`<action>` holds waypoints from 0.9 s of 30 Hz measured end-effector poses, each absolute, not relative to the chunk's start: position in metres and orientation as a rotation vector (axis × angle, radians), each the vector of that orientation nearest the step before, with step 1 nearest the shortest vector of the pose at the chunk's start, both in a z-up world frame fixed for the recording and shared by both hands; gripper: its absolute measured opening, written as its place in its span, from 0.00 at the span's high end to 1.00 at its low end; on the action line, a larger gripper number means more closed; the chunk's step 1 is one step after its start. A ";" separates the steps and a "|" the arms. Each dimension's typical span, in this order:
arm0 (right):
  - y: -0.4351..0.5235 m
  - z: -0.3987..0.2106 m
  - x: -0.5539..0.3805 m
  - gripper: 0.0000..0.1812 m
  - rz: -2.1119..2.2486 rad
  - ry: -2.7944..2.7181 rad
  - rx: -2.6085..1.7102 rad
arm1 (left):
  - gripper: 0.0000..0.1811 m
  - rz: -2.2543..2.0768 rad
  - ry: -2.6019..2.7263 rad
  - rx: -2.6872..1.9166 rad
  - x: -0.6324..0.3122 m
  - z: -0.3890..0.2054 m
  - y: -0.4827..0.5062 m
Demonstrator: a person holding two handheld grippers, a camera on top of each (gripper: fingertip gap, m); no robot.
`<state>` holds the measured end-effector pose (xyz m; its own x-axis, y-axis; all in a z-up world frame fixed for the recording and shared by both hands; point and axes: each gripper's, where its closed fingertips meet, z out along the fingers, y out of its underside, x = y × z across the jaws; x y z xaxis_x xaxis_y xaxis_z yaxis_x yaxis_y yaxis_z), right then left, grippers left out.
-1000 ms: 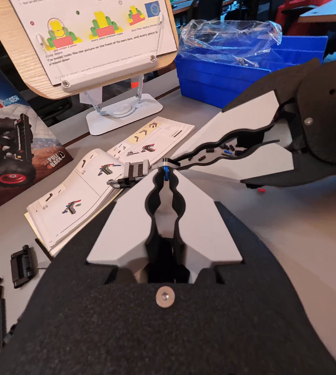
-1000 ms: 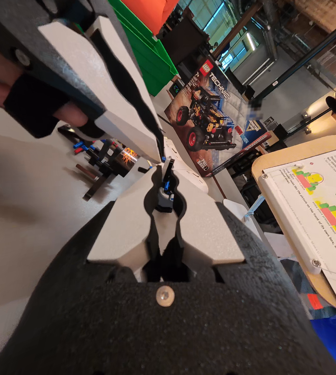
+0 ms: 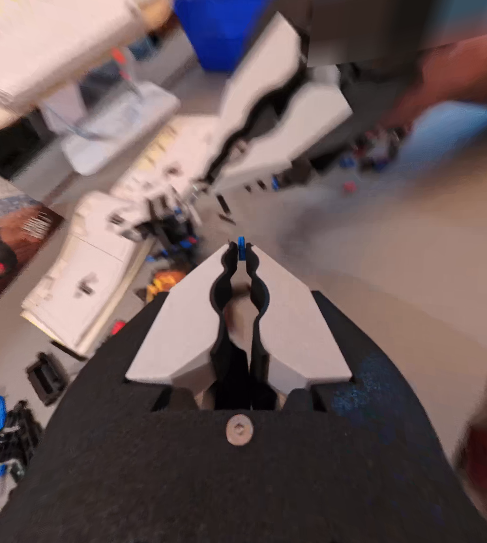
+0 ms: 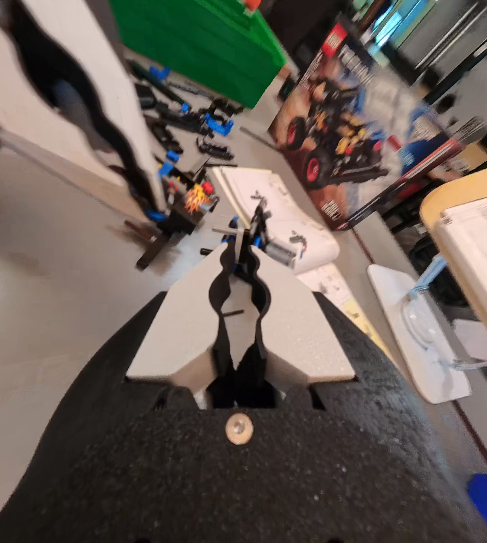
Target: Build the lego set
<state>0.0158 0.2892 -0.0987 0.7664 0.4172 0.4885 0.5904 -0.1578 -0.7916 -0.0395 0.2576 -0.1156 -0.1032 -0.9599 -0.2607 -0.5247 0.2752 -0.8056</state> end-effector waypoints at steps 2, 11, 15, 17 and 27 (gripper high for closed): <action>0.288 -0.110 0.017 0.96 -0.091 -0.785 -1.858 | 0.98 -0.667 1.961 -1.404 -0.071 -0.146 0.242; 0.289 -0.115 0.008 0.96 -0.061 -0.799 -1.844 | 0.98 -0.671 2.093 -1.427 -0.108 -0.188 0.226; 0.289 -0.112 0.009 0.96 -0.068 -0.801 -1.836 | 0.98 -0.727 2.063 -1.419 -0.105 -0.187 0.223; 0.289 -0.113 0.010 0.96 -0.062 -0.799 -1.840 | 0.97 -0.759 2.044 -1.425 -0.105 -0.187 0.224; 0.288 -0.116 0.009 0.96 -0.041 -0.808 -1.843 | 0.98 -0.793 1.987 -1.444 -0.104 -0.185 0.235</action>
